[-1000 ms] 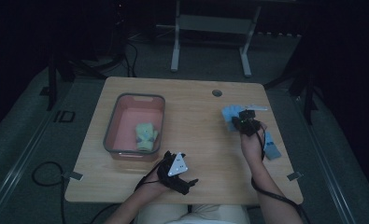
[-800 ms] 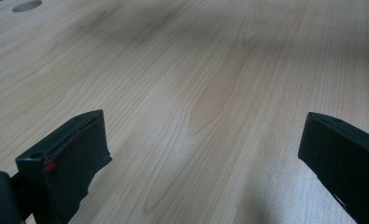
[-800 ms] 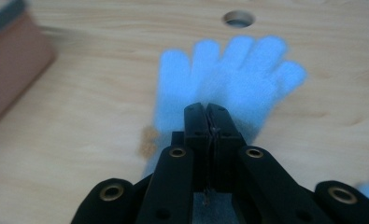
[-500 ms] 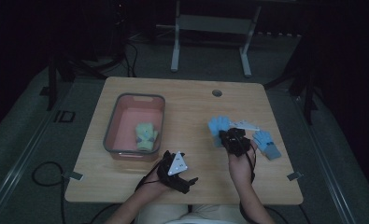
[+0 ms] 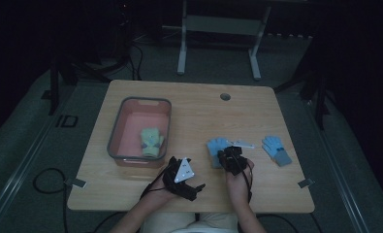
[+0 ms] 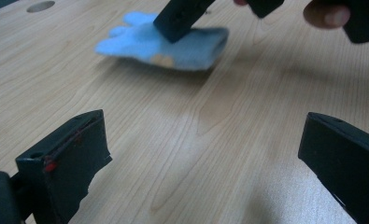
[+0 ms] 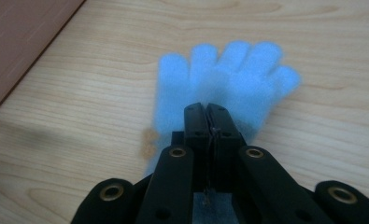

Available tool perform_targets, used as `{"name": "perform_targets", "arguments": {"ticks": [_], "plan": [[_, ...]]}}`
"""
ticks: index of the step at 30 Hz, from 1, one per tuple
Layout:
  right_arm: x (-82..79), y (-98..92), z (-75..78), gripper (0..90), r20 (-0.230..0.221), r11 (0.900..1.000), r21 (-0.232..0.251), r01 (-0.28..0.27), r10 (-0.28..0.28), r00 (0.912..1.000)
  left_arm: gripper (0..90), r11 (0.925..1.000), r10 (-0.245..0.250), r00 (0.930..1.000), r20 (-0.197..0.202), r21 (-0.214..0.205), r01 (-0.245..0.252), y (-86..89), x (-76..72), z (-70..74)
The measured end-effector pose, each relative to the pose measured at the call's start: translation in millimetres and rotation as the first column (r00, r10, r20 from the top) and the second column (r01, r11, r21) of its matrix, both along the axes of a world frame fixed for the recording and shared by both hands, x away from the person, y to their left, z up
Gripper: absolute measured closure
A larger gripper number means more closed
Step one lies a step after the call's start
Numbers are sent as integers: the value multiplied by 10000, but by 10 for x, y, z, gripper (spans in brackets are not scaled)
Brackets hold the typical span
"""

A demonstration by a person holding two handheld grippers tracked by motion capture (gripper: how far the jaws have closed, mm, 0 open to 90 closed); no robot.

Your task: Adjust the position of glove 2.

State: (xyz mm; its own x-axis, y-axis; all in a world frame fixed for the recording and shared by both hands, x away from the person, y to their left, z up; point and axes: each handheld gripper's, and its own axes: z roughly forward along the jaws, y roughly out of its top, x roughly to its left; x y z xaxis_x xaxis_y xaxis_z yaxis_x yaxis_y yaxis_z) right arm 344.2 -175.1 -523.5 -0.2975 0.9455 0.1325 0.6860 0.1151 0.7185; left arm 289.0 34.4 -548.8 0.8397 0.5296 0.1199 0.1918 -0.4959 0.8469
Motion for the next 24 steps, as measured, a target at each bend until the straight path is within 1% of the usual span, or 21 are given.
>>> {"name": "perform_targets", "arguments": {"ticks": [1,4,6,9,11,13,16,17,19,22,24], "plan": [[3,15,-18,879,-48,9999,122,10,-10,10000,15,10000,-4,10000,35,-7,4,2,-1,-1],[5,71,-77,878,-130,9998,202,0,3,9999,15,10000,-37,10000,41,-33,37,4,-5,2],[6,118,-131,878,-163,10000,50,-22,23,9999,15,10000,-45,10000,52,-40,45,4,-6,2],[18,143,-198,875,-276,9999,65,82,-81,9996,15,10000,-66,10000,52,-41,66,5,-10,0],[22,147,-232,862,-343,9995,265,185,-175,9993,15,10000,-83,10000,30,-23,83,7,-8,-1],[30,150,-262,855,-449,9994,329,142,-127,9989,15,10000,-87,10000,14,-43,87,9,-7,-1],[23,154,-264,834,-348,9996,247,119,-111,9993,15,9999,-98,10000,-2,-33,98,10,-5,-2],[17,154,-259,804,-298,9995,287,150,-141,9995,15,9999,-108,9999,-5,-24,108,9,-5,-3],[-6,154,-234,750,-63,9999,112,40,-40,10000,15,9999,-125,9999,-21,-37,124,9,-7,-3],[-31,133,-158,716,119,9997,73,-223,223,9997,15,9999,-131,9999,-38,-47,130,9,-7,-2],[-42,88,-55,702,433,9989,-110,-446,450,9980,15,9999,-140,9999,-37,-66,139,10,-5,-3]]}}
